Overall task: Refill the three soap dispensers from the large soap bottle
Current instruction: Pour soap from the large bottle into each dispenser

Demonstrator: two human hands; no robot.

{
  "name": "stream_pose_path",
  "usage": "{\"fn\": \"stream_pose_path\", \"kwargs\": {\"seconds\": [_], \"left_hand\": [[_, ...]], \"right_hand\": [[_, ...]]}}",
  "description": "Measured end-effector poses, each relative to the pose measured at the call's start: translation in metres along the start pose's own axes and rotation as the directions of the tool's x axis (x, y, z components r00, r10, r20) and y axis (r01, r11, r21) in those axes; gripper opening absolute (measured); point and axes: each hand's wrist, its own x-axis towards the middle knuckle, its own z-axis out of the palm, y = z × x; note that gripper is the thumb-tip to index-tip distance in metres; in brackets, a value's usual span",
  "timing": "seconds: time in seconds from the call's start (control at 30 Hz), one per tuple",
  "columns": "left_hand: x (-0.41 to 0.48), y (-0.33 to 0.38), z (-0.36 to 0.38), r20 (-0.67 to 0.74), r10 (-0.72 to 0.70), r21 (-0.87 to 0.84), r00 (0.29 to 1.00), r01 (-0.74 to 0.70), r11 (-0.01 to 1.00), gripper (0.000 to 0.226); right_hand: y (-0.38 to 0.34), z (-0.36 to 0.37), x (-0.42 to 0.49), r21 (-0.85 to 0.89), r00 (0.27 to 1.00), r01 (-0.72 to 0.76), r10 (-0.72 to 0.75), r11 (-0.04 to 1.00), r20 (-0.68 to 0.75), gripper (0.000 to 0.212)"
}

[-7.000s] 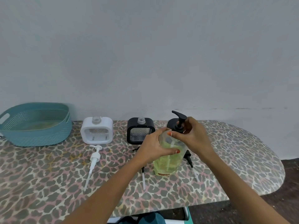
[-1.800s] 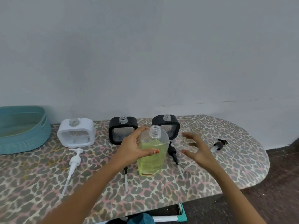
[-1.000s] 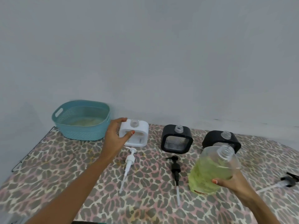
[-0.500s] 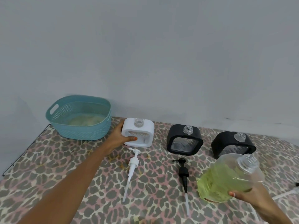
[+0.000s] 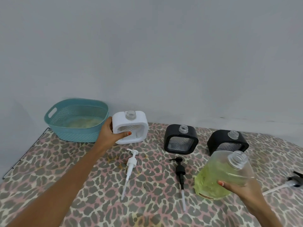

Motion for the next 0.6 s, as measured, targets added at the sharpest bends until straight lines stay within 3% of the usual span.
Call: {"fn": "stream_pose_path", "kwargs": {"seconds": [0.13, 0.4, 0.6], "left_hand": [[-0.019, 0.015, -0.009, 0.004, 0.054, -0.016, 0.999, -0.054, 0.998, 0.051], [-0.061, 0.034, -0.010, 0.100, 0.121, -0.085, 0.988, -0.113, 0.990, 0.057], [-0.093, 0.048, -0.007, 0.230, 0.157, -0.086, 0.960, -0.141, 0.986, 0.085]], "right_hand": [[-0.003, 0.006, -0.004, -0.001, 0.997, 0.074, -0.074, 0.997, -0.027, 0.094], [-0.041, 0.015, -0.010, 0.013, 0.960, 0.265, -0.262, 0.964, -0.097, 0.076], [-0.065, 0.022, -0.019, -0.052, 0.915, 0.384, -0.387, 0.922, -0.113, 0.085]]}}
